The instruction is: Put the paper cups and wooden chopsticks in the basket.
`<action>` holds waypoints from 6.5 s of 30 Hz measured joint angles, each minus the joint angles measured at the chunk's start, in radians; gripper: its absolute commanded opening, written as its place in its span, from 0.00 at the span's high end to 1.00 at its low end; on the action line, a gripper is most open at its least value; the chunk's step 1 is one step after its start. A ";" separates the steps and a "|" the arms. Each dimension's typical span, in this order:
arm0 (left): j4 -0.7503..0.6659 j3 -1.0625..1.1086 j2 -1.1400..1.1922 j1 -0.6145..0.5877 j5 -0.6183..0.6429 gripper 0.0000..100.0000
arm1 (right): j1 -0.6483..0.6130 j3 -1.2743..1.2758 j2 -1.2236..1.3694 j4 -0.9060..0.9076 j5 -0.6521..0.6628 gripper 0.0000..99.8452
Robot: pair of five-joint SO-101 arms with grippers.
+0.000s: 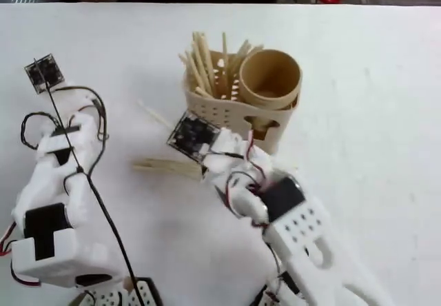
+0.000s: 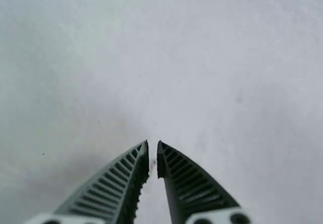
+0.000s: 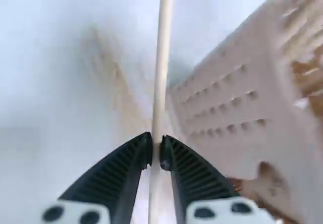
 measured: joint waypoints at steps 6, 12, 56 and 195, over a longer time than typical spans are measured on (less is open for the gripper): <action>0.000 0.000 0.000 0.000 0.000 0.95 | -0.002 -0.123 -0.078 -0.181 -0.057 0.98; 0.000 0.000 0.003 0.000 0.000 0.95 | 0.000 -0.150 -0.075 -0.532 -0.230 0.98; 0.000 0.000 0.003 0.008 0.000 0.95 | 0.206 -0.112 0.232 -0.835 -0.585 0.88; 0.000 0.000 0.003 0.028 -0.040 0.95 | -0.097 0.091 0.451 0.040 0.091 0.98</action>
